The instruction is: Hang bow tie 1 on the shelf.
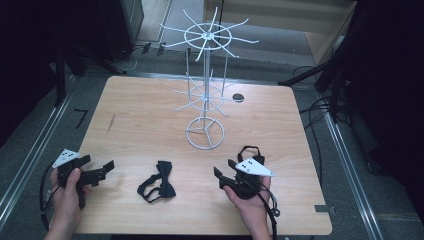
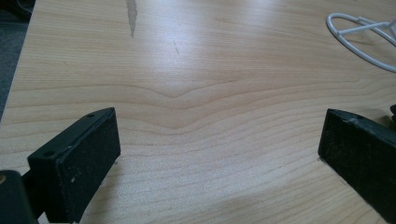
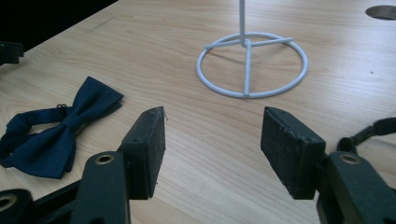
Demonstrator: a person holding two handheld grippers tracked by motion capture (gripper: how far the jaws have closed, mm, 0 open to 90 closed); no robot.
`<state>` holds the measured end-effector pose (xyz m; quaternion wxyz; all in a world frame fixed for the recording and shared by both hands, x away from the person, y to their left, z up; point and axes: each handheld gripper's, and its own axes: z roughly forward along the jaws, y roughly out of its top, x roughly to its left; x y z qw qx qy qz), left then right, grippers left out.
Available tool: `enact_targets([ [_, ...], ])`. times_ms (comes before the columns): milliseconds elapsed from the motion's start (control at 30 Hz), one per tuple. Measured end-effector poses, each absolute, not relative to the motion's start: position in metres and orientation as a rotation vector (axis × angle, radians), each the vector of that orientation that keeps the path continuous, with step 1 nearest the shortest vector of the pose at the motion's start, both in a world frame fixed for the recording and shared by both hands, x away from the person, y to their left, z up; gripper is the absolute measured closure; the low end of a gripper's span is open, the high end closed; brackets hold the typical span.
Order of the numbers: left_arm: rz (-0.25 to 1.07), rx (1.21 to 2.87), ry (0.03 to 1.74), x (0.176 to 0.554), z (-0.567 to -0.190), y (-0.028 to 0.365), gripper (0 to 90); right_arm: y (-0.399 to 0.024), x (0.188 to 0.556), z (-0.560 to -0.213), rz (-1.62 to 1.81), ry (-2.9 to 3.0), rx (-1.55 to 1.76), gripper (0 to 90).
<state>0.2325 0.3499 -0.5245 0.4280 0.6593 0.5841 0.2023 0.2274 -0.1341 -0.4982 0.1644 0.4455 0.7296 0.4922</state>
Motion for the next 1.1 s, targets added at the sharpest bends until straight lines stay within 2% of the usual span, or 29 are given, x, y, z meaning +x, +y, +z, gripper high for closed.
enact_targets([
  [1100,0.504,1.647,1.459,0.233,-0.525,0.35,0.0,-0.056,0.229,-0.5,1.452,2.22,1.186,41.4],
])
